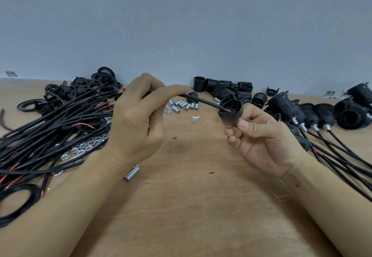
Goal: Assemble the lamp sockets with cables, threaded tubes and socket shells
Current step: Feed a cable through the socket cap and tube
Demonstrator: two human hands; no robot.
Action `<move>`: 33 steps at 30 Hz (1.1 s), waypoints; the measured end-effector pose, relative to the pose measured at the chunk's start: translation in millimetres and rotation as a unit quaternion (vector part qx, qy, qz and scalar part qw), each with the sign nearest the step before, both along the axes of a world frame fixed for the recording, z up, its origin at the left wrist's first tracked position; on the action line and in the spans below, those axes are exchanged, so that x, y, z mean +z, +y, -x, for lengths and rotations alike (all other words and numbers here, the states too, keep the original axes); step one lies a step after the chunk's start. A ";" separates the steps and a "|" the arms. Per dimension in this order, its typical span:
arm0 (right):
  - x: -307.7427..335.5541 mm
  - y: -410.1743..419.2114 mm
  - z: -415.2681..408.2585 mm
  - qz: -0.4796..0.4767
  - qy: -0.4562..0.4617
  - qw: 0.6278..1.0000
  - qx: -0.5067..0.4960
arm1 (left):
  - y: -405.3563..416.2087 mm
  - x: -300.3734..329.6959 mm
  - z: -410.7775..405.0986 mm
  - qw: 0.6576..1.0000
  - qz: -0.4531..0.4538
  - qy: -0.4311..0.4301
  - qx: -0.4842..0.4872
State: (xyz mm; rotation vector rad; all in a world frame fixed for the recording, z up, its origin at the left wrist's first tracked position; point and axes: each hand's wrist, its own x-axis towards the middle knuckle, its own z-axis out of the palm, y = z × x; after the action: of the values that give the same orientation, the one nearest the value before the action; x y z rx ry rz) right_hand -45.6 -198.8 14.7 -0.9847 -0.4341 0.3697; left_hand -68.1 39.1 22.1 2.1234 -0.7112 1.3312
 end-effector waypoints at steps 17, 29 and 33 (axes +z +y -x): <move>1.9 4.1 4.0 0.176 -0.191 0.951 -0.167 | 5.2 0.8 1.7 0.996 -0.048 0.077 -0.003; 3.5 -0.4 1.2 0.271 -0.328 0.809 -0.406 | 7.3 1.1 -5.3 0.998 0.013 0.051 0.016; 3.7 -7.6 1.8 0.311 -0.355 0.756 -0.453 | 15.6 1.1 -6.9 0.998 0.035 0.028 0.044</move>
State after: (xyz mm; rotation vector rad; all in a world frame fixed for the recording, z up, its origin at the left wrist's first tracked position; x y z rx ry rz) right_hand -47.4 -206.4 18.4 -1.8641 -0.4583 -0.8486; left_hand -61.2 54.7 23.1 2.1491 -0.5466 1.3179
